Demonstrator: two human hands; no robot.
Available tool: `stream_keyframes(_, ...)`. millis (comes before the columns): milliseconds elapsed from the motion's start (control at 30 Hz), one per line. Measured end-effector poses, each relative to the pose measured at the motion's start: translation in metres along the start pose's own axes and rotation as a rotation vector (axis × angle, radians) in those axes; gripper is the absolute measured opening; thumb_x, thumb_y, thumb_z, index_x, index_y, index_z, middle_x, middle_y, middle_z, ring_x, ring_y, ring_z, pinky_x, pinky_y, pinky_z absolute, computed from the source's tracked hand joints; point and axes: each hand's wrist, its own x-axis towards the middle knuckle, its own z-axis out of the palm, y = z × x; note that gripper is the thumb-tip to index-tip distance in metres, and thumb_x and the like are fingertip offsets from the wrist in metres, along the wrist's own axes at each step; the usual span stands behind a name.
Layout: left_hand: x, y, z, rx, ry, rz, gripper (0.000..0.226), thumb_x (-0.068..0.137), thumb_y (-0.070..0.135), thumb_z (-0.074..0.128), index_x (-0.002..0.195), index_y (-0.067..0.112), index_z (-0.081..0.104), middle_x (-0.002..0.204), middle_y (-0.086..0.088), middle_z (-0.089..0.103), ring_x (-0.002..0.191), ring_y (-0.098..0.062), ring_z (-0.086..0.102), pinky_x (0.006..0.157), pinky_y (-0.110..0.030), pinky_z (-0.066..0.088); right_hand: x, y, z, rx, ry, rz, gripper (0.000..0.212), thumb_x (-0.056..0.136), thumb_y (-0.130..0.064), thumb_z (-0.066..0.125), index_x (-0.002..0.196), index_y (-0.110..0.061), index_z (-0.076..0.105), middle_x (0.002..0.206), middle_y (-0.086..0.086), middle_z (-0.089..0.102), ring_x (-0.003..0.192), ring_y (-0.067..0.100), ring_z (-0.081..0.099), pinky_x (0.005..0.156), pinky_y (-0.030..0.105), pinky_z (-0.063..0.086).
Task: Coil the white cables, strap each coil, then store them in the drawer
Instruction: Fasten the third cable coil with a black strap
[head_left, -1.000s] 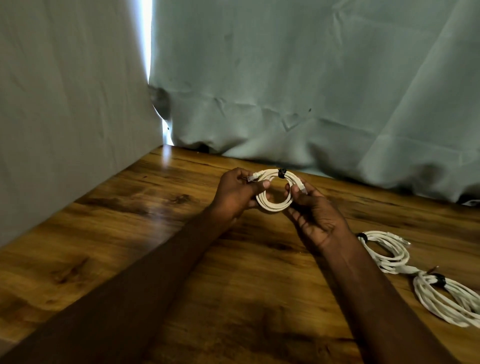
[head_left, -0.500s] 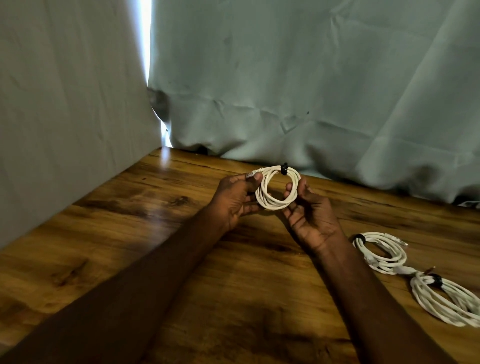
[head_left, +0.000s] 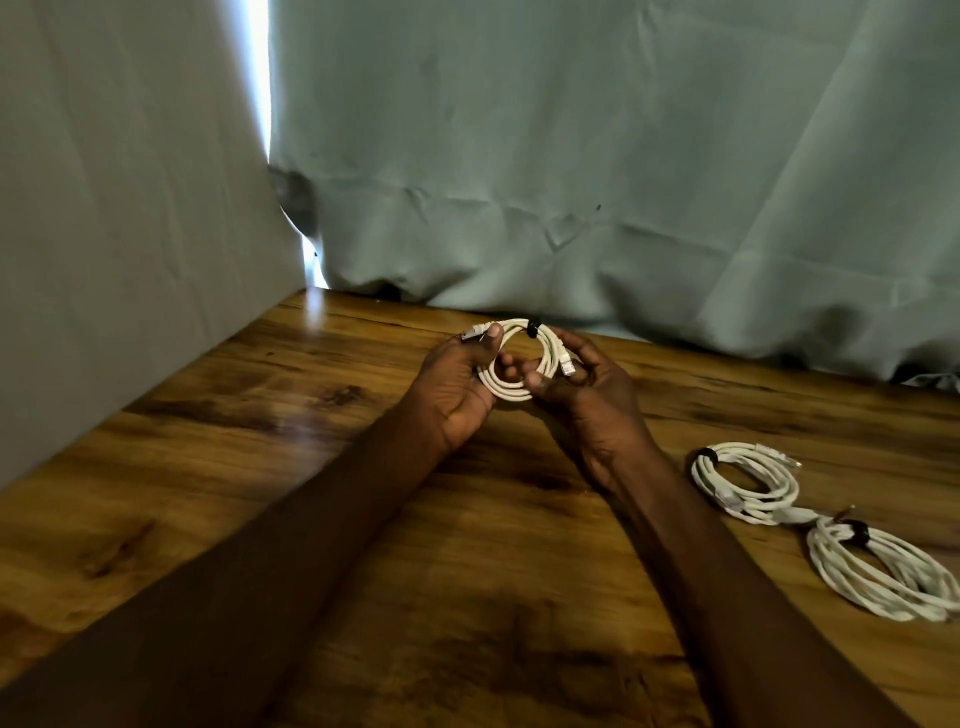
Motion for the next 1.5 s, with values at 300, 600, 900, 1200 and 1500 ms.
stream_keyframes(300,-0.003,-0.014,-0.001,0.542,0.029,0.136,0.020,0.093,0.007,0.071,0.107,-0.006,0.069,0.099,-0.020,0.075,0.085,-0.024,0.073,0.073,-0.029,0.062,0.004,-0.002,-0.001,0.067,0.225,-0.005,0.052,0.078,0.021,0.071,0.122,-0.008,0.069,0.101,0.017,0.076,0.093,0.032,0.073,0.092,0.055,0.059)
stream_keyframes(600,0.001,-0.007,0.003,0.117,0.018,-0.029,0.009,0.094,-0.004,0.061,0.096,0.002,0.068,0.094,-0.015,0.072,0.083,-0.020,0.067,0.056,-0.019,0.056,0.005,-0.007,0.001,0.363,0.118,0.148,0.046,0.078,-0.001,0.072,0.122,-0.012,0.069,0.102,0.007,0.076,0.091,0.018,0.075,0.071,0.027,0.062)
stream_keyframes(900,0.006,0.001,0.002,0.382,-0.146,0.079,0.019,0.096,0.014,0.067,0.110,0.002,0.067,0.097,-0.018,0.074,0.075,-0.024,0.073,0.061,-0.027,0.060,0.011,-0.005,-0.006,0.398,0.066,0.169,0.039,0.081,-0.011,0.073,0.119,-0.018,0.071,0.103,0.004,0.071,0.091,0.014,0.067,0.072,0.023,0.059)
stream_keyframes(1200,0.017,0.015,-0.022,0.815,0.008,0.254,0.054,0.093,0.057,0.063,0.098,0.004,0.071,0.086,-0.015,0.073,0.077,-0.023,0.065,0.060,-0.030,0.045,0.003,-0.013,-0.015,0.081,0.058,0.199,0.042,0.088,-0.021,0.070,0.127,-0.005,0.070,0.119,0.014,0.073,0.104,0.026,0.068,0.088,0.044,0.060)
stream_keyframes(1500,0.007,0.009,-0.018,0.908,-0.230,0.135,0.020,0.091,0.028,0.074,0.096,0.009,0.078,0.076,-0.019,0.064,0.054,-0.018,0.048,0.053,-0.026,0.030,-0.017,-0.015,-0.008,-0.090,0.163,0.135,0.034,0.102,-0.033,0.061,0.109,-0.003,0.075,0.098,0.015,0.077,0.083,0.028,0.073,0.067,0.037,0.059)
